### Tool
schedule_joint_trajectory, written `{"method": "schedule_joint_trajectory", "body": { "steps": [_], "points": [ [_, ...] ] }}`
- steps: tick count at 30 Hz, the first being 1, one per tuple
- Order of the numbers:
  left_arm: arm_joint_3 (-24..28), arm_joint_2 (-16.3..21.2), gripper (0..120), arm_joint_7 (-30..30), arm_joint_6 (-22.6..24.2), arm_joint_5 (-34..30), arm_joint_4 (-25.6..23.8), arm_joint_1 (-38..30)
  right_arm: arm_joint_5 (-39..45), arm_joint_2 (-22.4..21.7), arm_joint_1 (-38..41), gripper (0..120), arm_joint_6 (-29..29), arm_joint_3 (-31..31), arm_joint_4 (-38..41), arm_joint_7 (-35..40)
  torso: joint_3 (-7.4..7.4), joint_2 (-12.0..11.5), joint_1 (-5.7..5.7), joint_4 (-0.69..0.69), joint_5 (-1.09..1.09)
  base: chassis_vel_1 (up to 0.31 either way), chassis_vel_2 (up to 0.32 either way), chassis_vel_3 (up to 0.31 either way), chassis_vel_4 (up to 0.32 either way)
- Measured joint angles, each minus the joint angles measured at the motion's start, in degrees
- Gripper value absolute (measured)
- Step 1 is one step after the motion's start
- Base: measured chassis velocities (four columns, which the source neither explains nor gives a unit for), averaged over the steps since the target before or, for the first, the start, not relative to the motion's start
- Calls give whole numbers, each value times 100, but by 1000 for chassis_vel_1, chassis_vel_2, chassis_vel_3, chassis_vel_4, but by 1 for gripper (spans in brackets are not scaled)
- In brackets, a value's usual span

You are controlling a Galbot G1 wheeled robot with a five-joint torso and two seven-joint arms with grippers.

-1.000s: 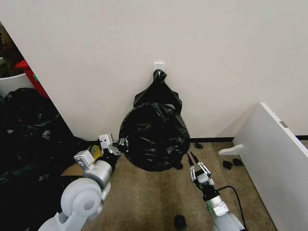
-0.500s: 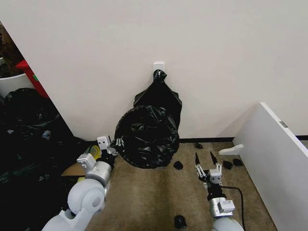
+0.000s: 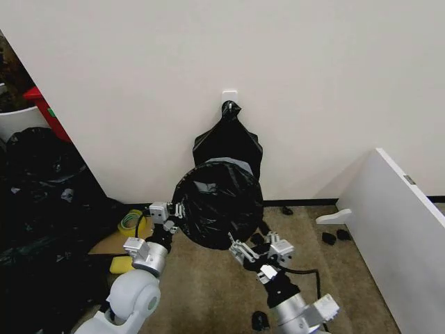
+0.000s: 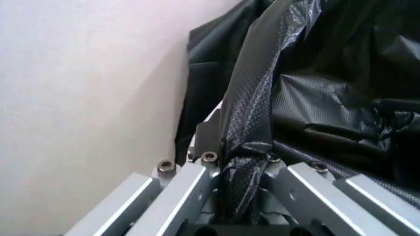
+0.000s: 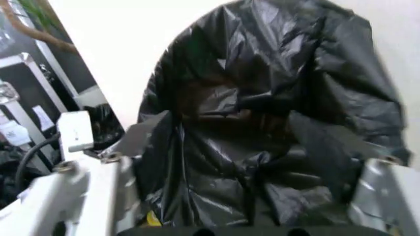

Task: Place the garbage bag over the trash bin.

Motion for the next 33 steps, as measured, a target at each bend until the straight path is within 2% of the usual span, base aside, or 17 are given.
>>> {"method": "schedule_joint_trajectory", "body": {
  "steps": [1, 3, 5, 7, 9, 11, 12, 14, 16, 19, 22, 25, 28, 33],
  "points": [
    [48, -39, 0, 130, -115, 81, 73, 0, 102, -28, 179, 57, -249, -112, -9, 204, 0, 0, 0, 0, 0, 0, 0, 0, 0],
    [78, -71, 0, 192, -166, 112, 121, 0, 115, -41, 294, 55, -353, -152, -55, 292, 0, 0, 0, 1, 0, 0, 0, 0, 0],
    [162, -133, 0, 292, -245, 162, 187, -3, 88, -69, 564, 44, -675, -255, -182, 607, 0, 0, 0, 0, 0, 0, 0, 0, 0],
    [204, -148, 0, 317, -260, 197, 208, -9, 71, -69, 666, 41, -830, -316, -222, 779, 0, 0, 0, 0, 0, 0, 0, 0, 0],
    [289, -159, 0, 359, -310, 323, 268, -39, 67, -58, 913, 31, -1204, -467, -334, 1160, 0, 0, 0, 0, 0, 0, 0, 0, 0],
    [307, -159, 0, 367, -325, 361, 284, -47, 67, -51, 982, 29, -1314, -506, -366, 1248, 0, 0, 0, 0, 1, 0, 0, 0, 0],
    [320, -160, 0, 373, -339, 392, 294, -52, 67, -46, 1025, 21, -1383, -531, -391, 1306, 0, 0, 0, 1, 0, 0, 0, 0, 0],
    [331, -159, 0, 381, -354, 424, 306, -56, 68, -41, 1066, 18, -1446, -556, -417, 1360, 0, 0, 0, 1, 0, 0, 0, 0, 0],
    [367, -160, 0, 436, -437, 574, 355, -63, 85, -6, 1268, 5, -1699, -650, -565, 1586, 0, 0, 0, 0, 0, 0, 0, 0, 0],
    [376, -160, 0, 475, -497, 669, 381, -63, 131, 12, 1409, 0, -1890, -690, -652, 1727, 1, 0, 0, 0, 1, 0, 0, 0, 0],
    [378, -160, 0, 507, -549, 750, 398, -60, 228, 22, 1533, 0, -2065, -713, -717, 1853, 1, 0, 0, 0, 0, 0, 0, 0, 0],
    [375, -158, 0, 573, -657, 926, 429, -37, 492, 28, 1773, 0, -2326, -729, -779, 2051, 1, 0, 0, 0, 0, 0, 0, 0, 0],
    [345, -133, 0, 630, -836, 1247, 499, 11, 1036, 18, 2279, 0, -2838, -733, -897, 2394, 1, 0, 0, 1, 0, 0, 0, 0, 0],
    [347, -140, 0, 637, -862, 1337, 506, 42, 1171, 7, 2713, 0, -2974, -805, -1177, 2469, 1, 0, 0, 0, 0, 0, 0, 0, 0]
  ]
}}
